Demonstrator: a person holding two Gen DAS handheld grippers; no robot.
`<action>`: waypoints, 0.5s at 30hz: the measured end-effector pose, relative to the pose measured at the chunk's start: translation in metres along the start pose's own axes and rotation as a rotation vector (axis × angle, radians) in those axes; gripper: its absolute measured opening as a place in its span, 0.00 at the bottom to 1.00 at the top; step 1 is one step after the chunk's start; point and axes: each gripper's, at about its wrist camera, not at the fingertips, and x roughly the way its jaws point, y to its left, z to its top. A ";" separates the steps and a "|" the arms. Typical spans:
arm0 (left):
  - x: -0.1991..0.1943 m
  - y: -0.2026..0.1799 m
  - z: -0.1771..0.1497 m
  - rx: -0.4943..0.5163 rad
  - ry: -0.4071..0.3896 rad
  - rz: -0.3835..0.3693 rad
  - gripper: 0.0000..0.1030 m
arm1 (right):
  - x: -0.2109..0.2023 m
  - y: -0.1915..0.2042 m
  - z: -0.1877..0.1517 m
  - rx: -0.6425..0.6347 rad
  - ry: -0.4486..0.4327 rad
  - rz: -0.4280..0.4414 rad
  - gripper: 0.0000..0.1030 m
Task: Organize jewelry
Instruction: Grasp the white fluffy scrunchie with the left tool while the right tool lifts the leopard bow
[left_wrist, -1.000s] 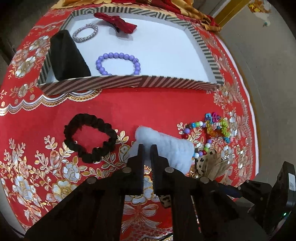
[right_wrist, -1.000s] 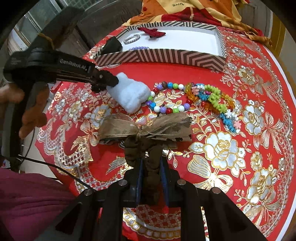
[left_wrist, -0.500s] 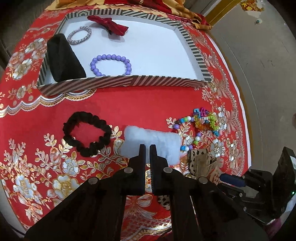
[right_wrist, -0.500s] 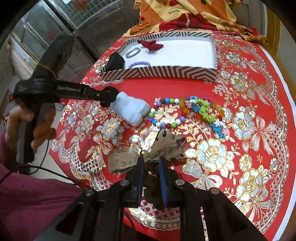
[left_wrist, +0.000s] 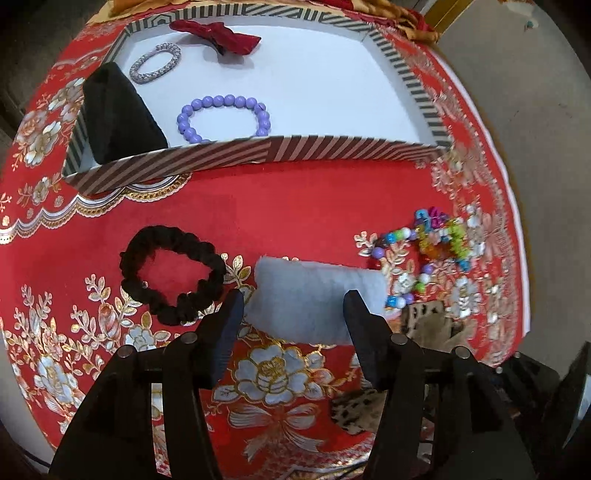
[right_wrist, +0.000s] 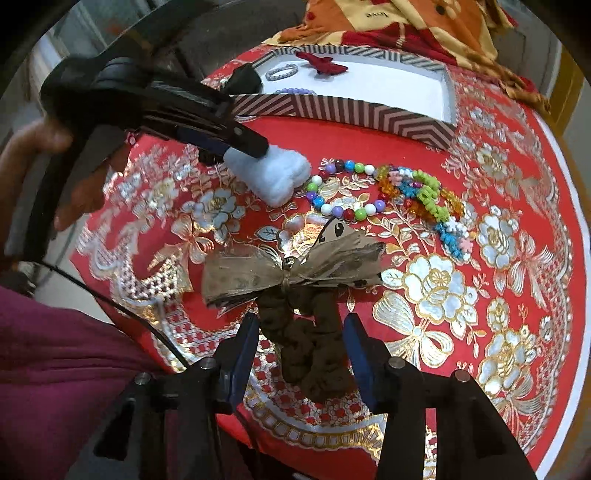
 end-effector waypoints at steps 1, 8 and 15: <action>0.002 -0.001 0.001 -0.001 0.003 0.005 0.54 | 0.004 0.002 -0.001 -0.015 0.010 -0.029 0.44; 0.009 -0.007 0.002 0.027 -0.016 -0.014 0.33 | 0.017 -0.002 -0.011 -0.007 0.016 -0.019 0.26; -0.005 0.000 0.000 -0.006 -0.022 -0.114 0.14 | -0.008 -0.011 -0.004 0.050 -0.042 0.065 0.21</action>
